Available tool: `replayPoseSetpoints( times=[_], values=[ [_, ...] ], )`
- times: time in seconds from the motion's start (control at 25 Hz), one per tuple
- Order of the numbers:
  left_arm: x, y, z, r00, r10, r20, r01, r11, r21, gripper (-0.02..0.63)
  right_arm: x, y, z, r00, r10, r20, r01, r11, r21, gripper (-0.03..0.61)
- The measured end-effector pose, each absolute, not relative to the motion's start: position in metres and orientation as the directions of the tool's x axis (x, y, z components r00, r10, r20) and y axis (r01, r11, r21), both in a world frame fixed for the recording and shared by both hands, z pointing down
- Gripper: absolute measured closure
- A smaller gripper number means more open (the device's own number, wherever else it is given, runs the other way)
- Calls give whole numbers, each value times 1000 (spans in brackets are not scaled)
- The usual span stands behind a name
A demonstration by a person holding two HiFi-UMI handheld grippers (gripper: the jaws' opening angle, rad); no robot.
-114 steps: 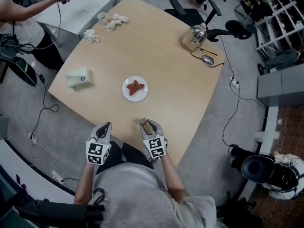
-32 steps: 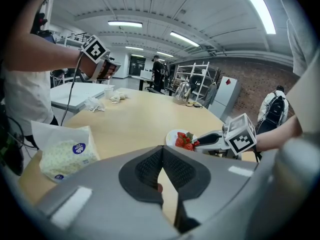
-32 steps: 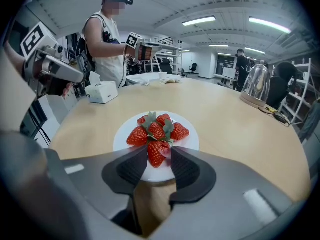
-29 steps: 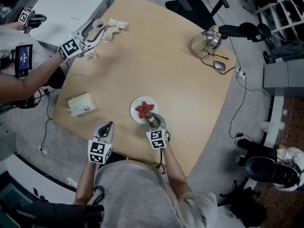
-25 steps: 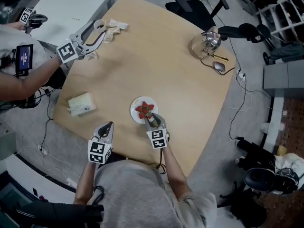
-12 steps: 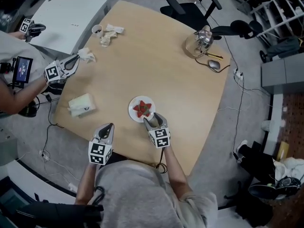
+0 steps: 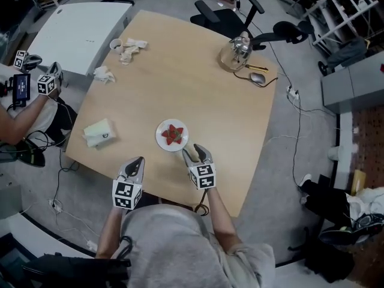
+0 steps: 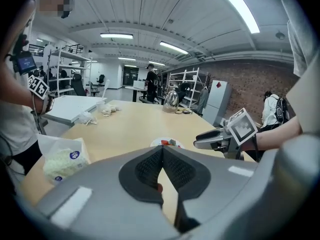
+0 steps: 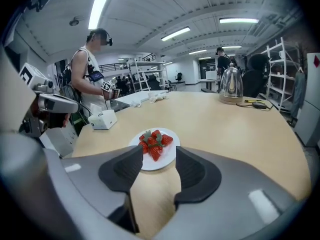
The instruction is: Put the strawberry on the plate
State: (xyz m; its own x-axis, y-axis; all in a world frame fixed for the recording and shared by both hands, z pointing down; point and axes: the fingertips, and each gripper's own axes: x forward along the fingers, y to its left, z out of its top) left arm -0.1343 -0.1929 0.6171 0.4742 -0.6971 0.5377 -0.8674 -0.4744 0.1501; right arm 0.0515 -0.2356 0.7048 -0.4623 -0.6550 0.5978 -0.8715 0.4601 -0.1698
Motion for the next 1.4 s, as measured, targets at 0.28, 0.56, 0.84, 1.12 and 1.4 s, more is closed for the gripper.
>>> replayPoseSetpoints(
  times=[0.28,0.56,0.84,1.12,1.4],
  values=[
    [-116,-177,599,498,-717,488,-854,-504,130,594,68,-212,675,-450,-704,549,-882,446,-151,426],
    [-95,-162,580,521,-731,441,-840,-530,115,594,84,-188,631,-428,-776,463,-897,426,-116,488],
    [-77,-146,563,549,-736,395,-825,-553,116,594,97,-157,599,-405,-823,397,-908,412,-73,521],
    [-59,-132,547,574,-739,352,-813,-565,141,594,124,-130,580,-358,-865,352,-931,357,-70,560],
    [-40,-116,546,589,-733,340,-799,-592,108,594,149,-105,575,-306,-894,326,-951,303,-63,571]
  ],
)
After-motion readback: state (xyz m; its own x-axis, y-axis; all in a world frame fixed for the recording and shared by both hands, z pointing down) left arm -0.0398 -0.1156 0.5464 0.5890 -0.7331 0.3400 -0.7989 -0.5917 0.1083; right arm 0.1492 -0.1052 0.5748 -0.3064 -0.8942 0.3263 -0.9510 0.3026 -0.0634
